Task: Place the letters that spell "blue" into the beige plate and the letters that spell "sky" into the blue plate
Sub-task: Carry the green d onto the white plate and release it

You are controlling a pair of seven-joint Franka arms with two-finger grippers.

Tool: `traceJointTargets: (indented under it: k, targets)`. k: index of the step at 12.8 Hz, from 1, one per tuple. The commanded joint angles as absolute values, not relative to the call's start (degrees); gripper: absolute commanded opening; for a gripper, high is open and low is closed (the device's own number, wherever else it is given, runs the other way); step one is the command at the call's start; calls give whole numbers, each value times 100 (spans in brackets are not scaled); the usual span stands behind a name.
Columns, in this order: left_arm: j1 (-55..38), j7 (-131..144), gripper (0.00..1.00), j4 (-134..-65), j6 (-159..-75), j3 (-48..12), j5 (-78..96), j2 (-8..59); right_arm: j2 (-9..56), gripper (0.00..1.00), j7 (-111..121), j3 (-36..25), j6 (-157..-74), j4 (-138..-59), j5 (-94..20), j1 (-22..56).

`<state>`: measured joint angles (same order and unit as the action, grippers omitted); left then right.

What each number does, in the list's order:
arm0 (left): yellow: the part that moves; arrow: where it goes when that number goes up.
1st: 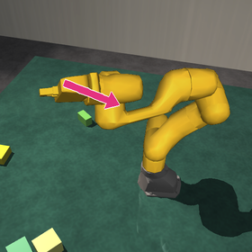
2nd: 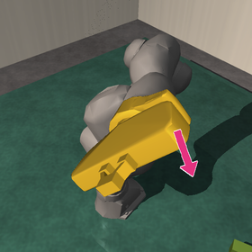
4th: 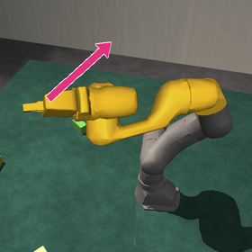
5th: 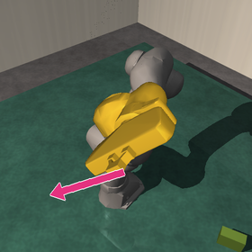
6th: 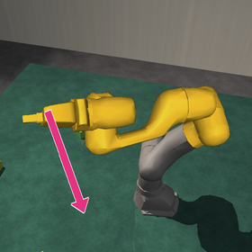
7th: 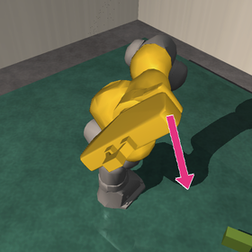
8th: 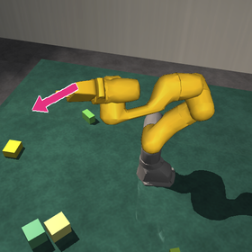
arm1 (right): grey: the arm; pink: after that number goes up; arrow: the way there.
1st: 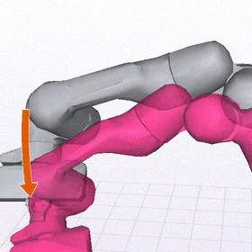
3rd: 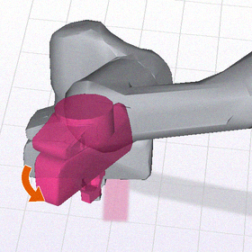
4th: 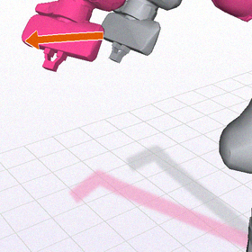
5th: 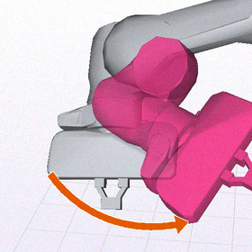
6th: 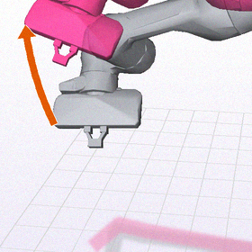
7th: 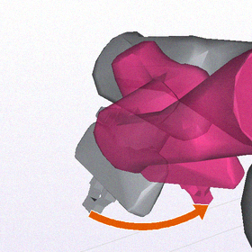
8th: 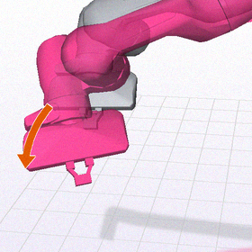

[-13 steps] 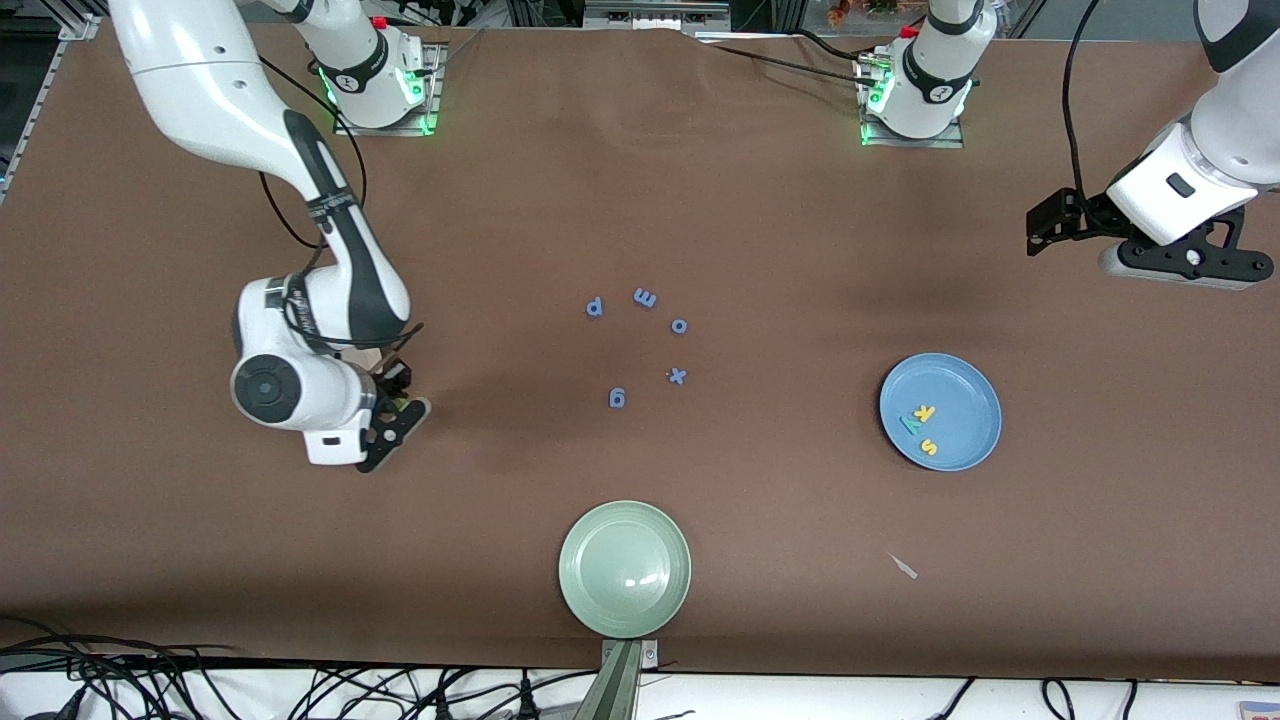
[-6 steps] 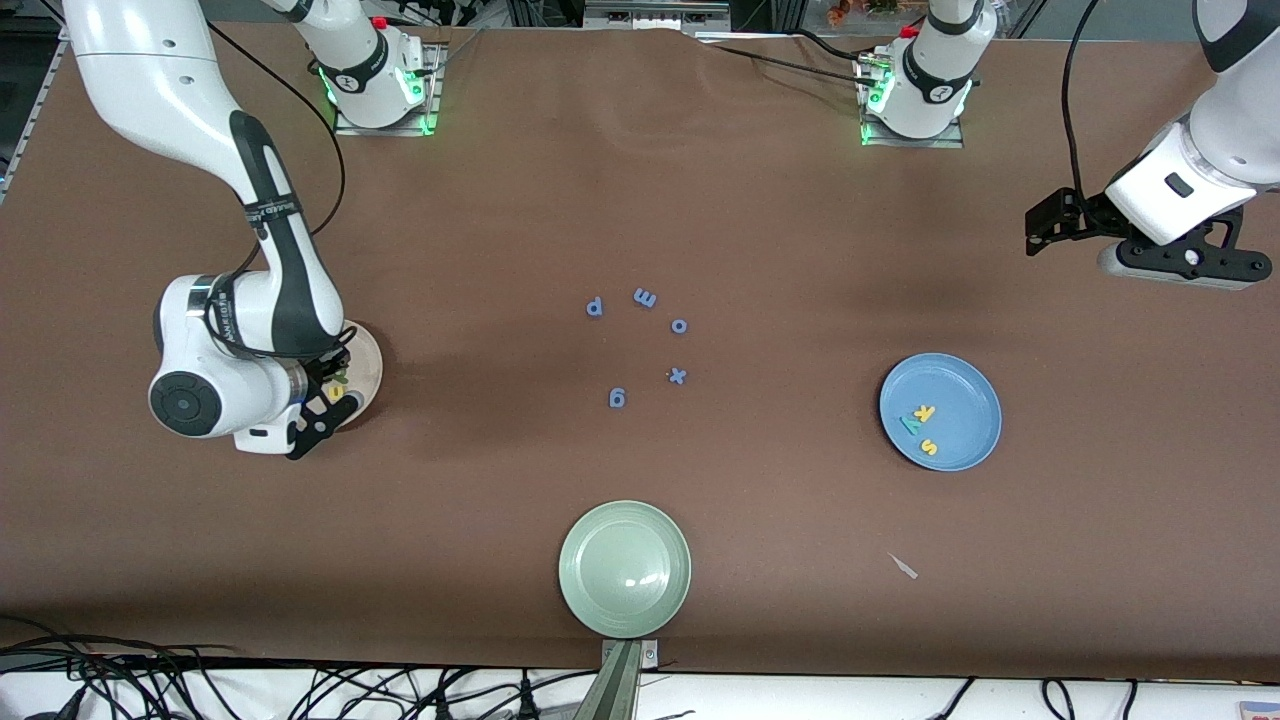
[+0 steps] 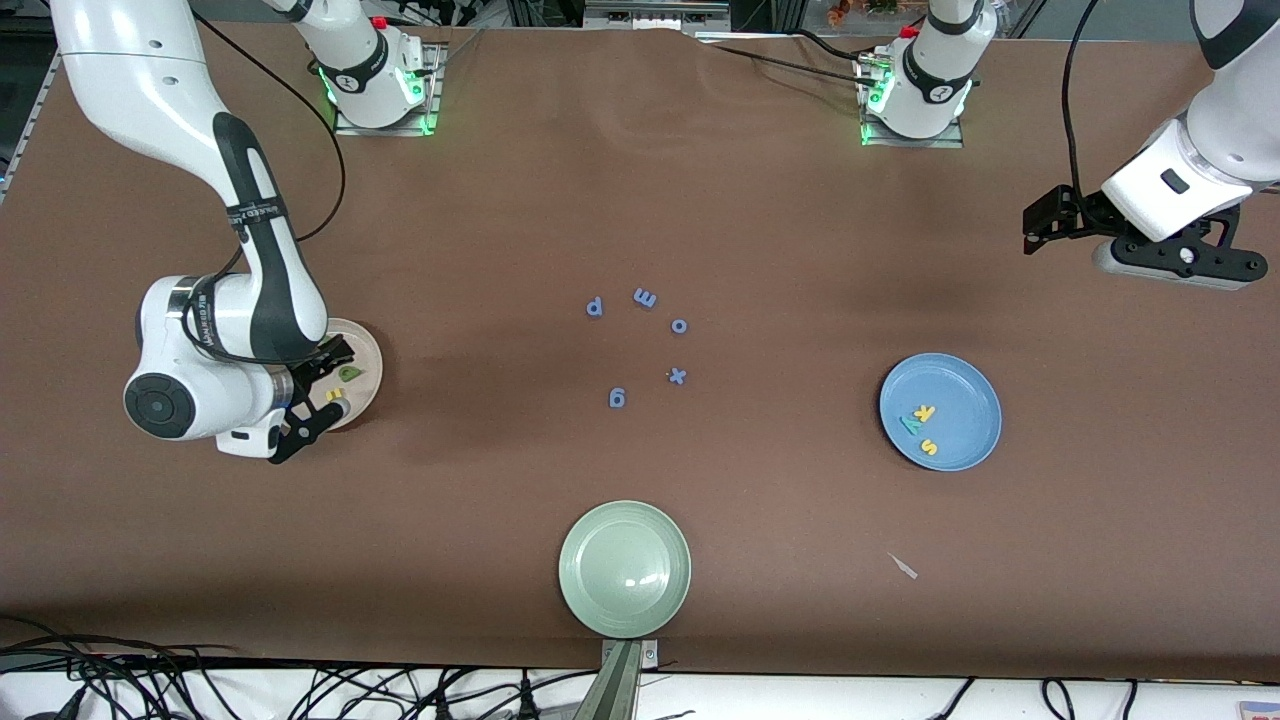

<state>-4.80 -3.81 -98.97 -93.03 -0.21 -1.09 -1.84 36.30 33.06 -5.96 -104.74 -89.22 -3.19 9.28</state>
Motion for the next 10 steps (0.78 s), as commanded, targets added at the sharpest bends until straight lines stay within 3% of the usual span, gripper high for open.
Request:
traceJointTargets:
  k: [1,10]
  targets:
    - [-466,-510,100,-9791,-9272,-18,35,-149,3332,100,2552,-475,-10354,-8912,-396,1010]
    - [-475,-527,100,-9791,-9264,-35,35,-158,2190,100,115,-9,-9238,-8807,-387,1081]
